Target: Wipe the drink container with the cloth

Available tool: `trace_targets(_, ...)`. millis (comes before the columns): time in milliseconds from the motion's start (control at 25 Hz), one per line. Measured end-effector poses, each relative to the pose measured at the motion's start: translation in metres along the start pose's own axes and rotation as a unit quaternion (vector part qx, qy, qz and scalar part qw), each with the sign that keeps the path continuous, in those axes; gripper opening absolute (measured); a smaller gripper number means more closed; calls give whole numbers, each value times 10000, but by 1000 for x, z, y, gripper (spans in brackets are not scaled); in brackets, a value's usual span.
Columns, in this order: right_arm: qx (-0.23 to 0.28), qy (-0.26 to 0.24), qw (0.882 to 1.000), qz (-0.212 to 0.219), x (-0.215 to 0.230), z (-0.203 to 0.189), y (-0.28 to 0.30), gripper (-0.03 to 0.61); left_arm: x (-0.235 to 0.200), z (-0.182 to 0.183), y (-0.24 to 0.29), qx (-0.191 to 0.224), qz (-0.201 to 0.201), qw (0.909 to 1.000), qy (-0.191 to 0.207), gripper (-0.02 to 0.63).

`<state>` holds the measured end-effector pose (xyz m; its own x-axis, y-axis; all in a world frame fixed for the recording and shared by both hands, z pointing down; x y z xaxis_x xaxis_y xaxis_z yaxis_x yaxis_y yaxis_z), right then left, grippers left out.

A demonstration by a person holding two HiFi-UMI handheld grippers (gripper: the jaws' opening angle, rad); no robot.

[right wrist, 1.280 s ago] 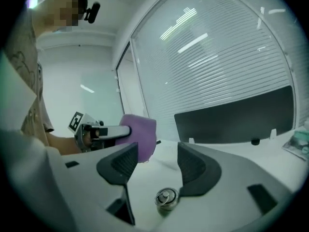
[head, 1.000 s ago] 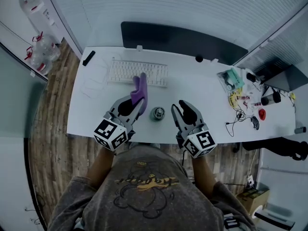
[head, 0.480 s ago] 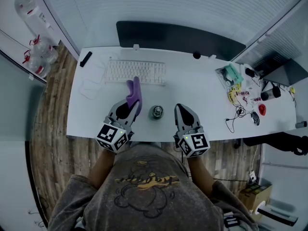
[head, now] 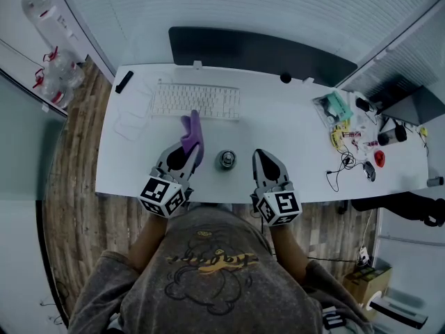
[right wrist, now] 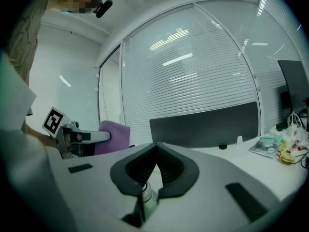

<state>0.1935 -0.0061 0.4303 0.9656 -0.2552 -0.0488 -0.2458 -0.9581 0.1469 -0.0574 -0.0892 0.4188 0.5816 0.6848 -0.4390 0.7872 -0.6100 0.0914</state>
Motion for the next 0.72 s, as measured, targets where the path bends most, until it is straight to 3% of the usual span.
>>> trace_targets(720,-121,-252,9991,307,-2,-3,1,4,-1,-7,2,-37,118,9997,-213,49)
Point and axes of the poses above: the fingertips, and each gripper's own axes: y forward along the fingers, x to its right, z out of its top, the point moved 9 cm from there along -y, backward along the fingers, and after that the axes turned 12 degrees about -y, right-handed, at the moved point
